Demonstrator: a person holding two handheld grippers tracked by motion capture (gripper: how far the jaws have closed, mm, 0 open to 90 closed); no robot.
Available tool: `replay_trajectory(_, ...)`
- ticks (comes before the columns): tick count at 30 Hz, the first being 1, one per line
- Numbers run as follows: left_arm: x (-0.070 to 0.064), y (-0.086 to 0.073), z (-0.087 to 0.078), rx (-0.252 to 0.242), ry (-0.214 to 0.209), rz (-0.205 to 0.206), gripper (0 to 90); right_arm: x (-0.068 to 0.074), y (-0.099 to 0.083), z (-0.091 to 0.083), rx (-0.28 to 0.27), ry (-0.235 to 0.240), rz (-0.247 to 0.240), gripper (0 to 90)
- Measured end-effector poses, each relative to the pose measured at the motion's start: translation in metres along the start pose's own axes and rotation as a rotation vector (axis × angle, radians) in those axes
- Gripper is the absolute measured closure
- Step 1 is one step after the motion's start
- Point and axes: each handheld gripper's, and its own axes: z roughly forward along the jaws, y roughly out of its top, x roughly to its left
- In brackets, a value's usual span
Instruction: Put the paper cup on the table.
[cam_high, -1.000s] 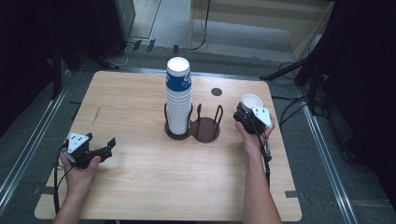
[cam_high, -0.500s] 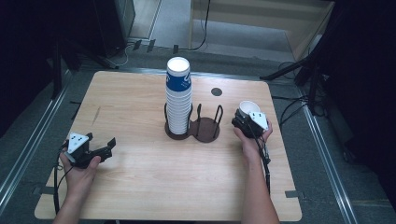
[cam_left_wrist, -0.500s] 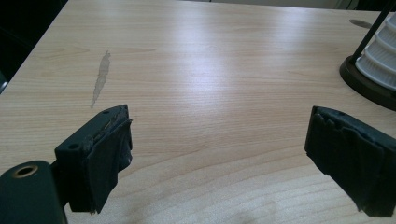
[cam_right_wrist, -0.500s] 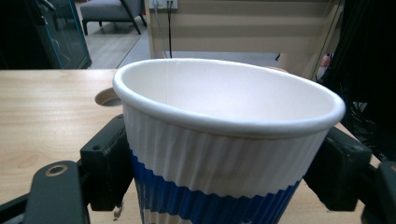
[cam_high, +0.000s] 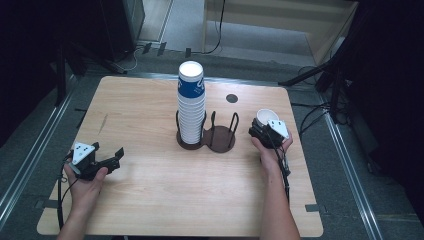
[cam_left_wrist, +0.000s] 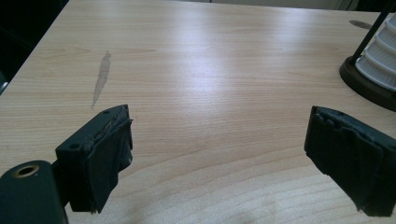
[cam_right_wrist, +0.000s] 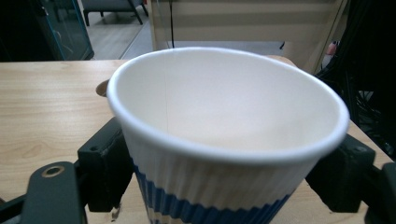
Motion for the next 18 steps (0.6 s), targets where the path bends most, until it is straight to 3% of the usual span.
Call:
replay_trajectory(9, 0.000, 0.000, 0.000, -0.003, -0.005, 0.003, 8.4, 0.001, 0.001, -0.001, 0.023, 0.014, 0.007, 12.8)
replay_trajectory(14, 0.000, 0.000, 0.000, -0.001, -0.006, 0.001, 8.4, 0.001, 0.005, -0.003, 0.031, 0.028, 0.018, 0.0)
replay_trajectory(18, 0.000, 0.000, 0.000, -0.001, -0.005, 0.001, 8.4, 0.001, 0.010, -0.008, 0.034, 0.040, 0.029, 0.0)
